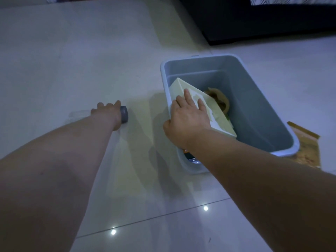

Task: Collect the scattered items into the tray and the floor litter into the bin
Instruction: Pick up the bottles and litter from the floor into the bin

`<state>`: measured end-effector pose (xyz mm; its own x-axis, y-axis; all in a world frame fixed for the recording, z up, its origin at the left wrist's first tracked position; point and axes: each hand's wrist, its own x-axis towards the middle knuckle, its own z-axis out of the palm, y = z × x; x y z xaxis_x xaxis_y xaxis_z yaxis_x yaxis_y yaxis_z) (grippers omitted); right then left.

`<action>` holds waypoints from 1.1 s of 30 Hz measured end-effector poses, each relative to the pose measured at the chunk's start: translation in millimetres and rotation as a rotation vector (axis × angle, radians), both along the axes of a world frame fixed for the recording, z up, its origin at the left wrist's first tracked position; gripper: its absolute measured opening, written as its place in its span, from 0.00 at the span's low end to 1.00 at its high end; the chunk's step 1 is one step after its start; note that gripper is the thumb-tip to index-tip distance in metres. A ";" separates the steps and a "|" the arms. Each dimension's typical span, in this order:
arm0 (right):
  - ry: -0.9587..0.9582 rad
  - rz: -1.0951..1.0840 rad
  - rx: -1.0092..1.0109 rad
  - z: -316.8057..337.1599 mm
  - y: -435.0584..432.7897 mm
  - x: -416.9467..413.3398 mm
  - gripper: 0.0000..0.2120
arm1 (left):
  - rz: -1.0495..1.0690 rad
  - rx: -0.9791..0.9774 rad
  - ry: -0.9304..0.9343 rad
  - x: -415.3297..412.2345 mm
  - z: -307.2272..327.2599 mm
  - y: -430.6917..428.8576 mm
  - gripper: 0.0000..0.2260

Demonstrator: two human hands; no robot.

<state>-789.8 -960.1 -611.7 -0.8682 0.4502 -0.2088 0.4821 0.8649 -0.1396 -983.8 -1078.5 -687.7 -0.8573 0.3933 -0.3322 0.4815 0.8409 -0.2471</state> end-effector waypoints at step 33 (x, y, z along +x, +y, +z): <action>-0.155 -0.009 0.137 37.4 50.8 108.7 0.18 | 0.793 1.332 -0.312 160.2 138.8 -5.5 0.15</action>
<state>-681.2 -909.3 -574.2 -0.8263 0.4911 -0.2757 0.4964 0.8663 0.0552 -823.5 -1084.0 -548.9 -0.9451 0.0384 -0.3245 -0.2798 0.4180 0.8643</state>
